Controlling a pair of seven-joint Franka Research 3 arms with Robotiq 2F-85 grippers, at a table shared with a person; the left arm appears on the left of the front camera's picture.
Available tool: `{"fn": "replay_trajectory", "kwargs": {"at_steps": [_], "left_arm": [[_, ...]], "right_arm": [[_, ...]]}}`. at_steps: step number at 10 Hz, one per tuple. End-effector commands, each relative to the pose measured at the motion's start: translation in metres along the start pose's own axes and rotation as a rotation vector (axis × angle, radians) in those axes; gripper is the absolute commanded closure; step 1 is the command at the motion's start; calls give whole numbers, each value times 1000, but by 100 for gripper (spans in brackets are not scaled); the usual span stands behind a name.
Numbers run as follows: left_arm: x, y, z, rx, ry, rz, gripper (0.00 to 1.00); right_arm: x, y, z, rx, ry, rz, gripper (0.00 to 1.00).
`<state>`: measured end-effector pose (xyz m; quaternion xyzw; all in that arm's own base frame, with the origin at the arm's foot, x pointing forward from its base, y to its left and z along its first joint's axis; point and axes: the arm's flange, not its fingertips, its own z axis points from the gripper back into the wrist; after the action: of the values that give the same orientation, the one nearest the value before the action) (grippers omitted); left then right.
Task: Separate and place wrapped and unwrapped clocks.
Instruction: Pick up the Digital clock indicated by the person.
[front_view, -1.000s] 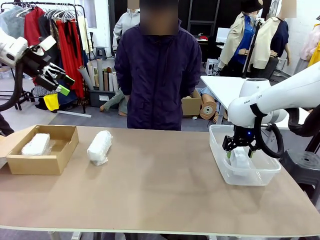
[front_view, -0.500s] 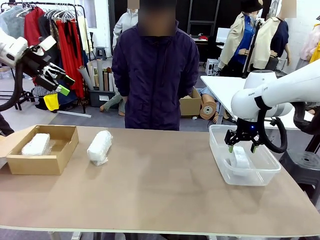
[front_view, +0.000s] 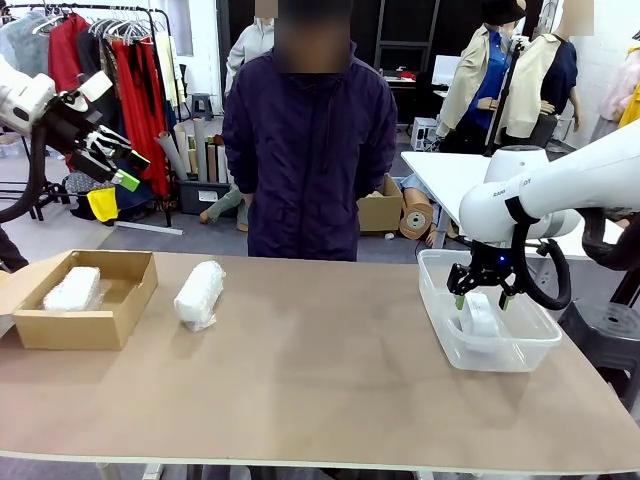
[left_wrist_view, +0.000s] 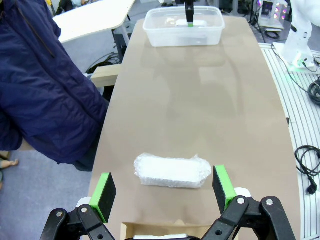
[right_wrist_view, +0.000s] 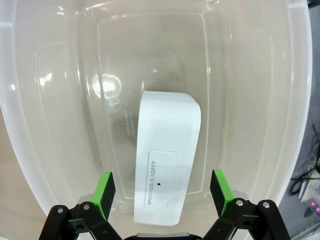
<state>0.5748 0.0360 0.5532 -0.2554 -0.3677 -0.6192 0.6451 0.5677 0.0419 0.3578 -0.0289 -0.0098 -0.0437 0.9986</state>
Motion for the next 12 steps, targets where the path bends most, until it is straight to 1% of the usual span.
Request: {"fn": "replay_trajectory", "kwargs": {"at_steps": [1, 2, 3, 4, 5, 6, 7, 8, 9, 10, 12], "left_arm": [[0, -4, 0, -2, -3, -13, 0], [0, -4, 0, -2, -3, -13, 0], [0, -4, 0, -2, -3, -13, 0], [0, -4, 0, -2, -3, -13, 0], [0, -4, 0, -2, -3, -13, 0], [0, -4, 0, -2, -3, -13, 0], [0, -4, 0, -2, -3, -13, 0], [0, -4, 0, -2, -3, -13, 0], [0, -4, 0, -2, -3, -13, 0], [0, -4, 0, -2, -3, -13, 0], [0, -4, 0, -2, -3, -13, 0]], "right_arm": [[2, 1, 2, 0, -18, 4, 0], [0, 0, 0, 0, 0, 0, 0], [-2, -1, 11, 21, 17, 63, 0], [12, -2, 34, 28, 1, 128, 0], [6, 6, 53, 55, -1, 209, 0], [17, 13, 82, 59, -3, 334, 0], [19, 23, 101, 85, -2, 423, 0], [15, 32, 115, 137, -13, 476, 0], [21, 40, 135, 168, 7, 584, 0], [18, 50, 153, 214, 33, 697, 0], [22, 66, 185, 253, 35, 918, 0]]}}
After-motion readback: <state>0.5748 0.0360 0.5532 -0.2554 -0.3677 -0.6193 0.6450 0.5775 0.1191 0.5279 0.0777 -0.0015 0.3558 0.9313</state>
